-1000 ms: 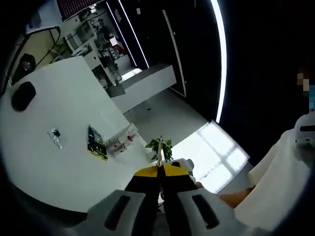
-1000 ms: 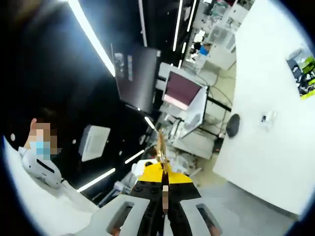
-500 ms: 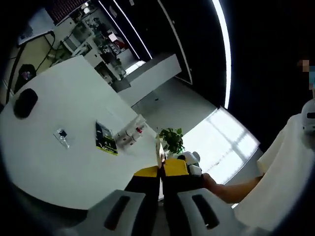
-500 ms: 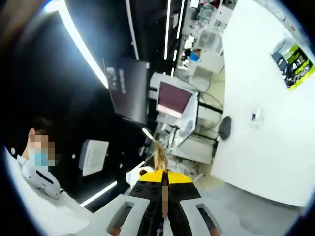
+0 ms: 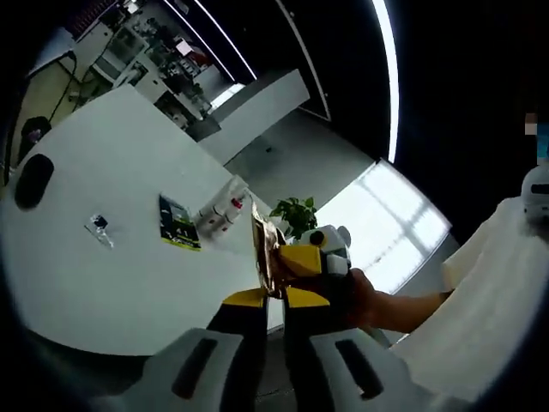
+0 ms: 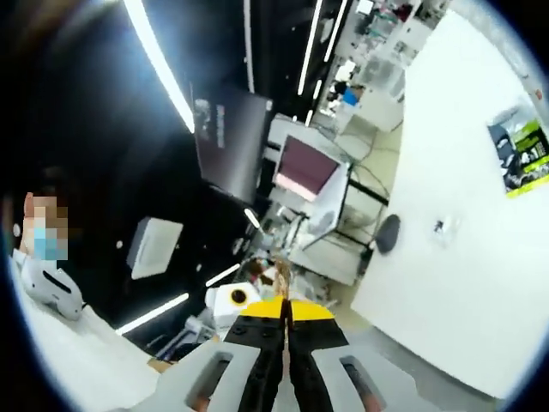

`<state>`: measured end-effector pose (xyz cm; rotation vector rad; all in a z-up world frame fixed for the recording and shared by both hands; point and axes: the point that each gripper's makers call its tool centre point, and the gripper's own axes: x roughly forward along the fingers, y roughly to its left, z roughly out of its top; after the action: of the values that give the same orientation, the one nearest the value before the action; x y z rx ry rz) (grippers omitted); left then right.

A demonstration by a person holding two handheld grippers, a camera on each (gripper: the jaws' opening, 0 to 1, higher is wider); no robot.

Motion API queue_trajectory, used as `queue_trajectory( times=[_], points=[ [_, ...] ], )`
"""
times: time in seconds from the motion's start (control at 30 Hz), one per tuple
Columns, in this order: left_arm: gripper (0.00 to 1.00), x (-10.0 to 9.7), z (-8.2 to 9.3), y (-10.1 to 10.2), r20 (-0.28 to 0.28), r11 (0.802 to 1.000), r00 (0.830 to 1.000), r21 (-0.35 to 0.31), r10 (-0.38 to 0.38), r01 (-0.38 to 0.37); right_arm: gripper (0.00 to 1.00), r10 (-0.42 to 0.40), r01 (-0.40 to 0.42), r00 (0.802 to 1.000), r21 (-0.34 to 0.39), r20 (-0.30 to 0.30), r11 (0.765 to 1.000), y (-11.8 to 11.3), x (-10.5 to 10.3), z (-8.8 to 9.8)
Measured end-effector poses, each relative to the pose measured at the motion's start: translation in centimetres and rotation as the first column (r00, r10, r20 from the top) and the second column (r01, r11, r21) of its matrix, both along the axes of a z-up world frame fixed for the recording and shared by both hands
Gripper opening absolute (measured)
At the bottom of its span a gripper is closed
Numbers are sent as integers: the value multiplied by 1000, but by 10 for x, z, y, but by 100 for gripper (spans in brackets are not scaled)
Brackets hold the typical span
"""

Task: Arrange the skincare products in the storage area until every visible bottle or jar stands upright without overlapping.

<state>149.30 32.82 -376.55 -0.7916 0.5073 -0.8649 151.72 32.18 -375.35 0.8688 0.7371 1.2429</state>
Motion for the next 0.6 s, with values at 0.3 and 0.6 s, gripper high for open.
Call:
queue_trajectory(
  times=[0.3, 0.6],
  points=[
    [15, 2, -1, 0, -44, 999, 999, -38, -3, 1, 0, 75, -71, 994, -47, 78, 996, -13, -15, -15],
    [0, -3, -4, -5, -14, 999, 999, -6, -43, 43, 0, 40, -41, 999, 52, 24, 998, -19, -25, -21]
  ],
)
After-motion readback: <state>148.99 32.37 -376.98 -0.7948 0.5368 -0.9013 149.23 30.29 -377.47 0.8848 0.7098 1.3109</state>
